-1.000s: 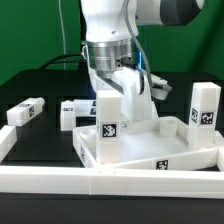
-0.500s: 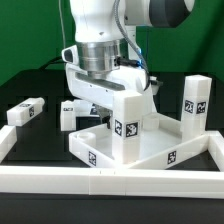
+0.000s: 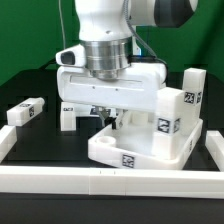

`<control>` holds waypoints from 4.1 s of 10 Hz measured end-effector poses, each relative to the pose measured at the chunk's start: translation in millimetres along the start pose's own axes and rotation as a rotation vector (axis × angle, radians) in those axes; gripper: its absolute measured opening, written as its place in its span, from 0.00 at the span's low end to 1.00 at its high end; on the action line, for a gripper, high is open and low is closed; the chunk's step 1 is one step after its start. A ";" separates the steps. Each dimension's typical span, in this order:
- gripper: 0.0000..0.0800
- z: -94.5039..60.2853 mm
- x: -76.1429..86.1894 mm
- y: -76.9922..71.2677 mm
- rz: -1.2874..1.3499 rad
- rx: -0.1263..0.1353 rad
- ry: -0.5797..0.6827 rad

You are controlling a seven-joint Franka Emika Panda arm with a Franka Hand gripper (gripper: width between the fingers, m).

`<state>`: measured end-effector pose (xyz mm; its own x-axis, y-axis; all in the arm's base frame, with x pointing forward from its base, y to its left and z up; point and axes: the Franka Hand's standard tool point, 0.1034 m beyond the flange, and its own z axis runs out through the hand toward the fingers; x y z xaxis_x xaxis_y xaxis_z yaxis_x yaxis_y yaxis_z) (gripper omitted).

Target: Assemble desk

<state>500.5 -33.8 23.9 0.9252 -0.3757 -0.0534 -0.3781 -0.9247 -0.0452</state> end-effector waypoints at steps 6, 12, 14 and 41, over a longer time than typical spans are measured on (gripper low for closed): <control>0.08 2.0 1.9 2.1 -0.323 -0.014 -0.003; 0.08 0.1 20.3 -8.8 -0.762 -0.059 0.006; 0.08 0.4 20.8 -6.3 -0.884 -0.068 -0.001; 0.08 -1.1 96.2 -113.8 -1.896 -0.205 -0.083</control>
Offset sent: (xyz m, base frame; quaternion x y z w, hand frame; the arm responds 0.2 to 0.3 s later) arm 0.0000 0.0000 0.0000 0.0000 0.0000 -0.1938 0.9810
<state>632.5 35.3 25.1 0.0533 0.9908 -0.1241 0.9986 -0.0526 0.0084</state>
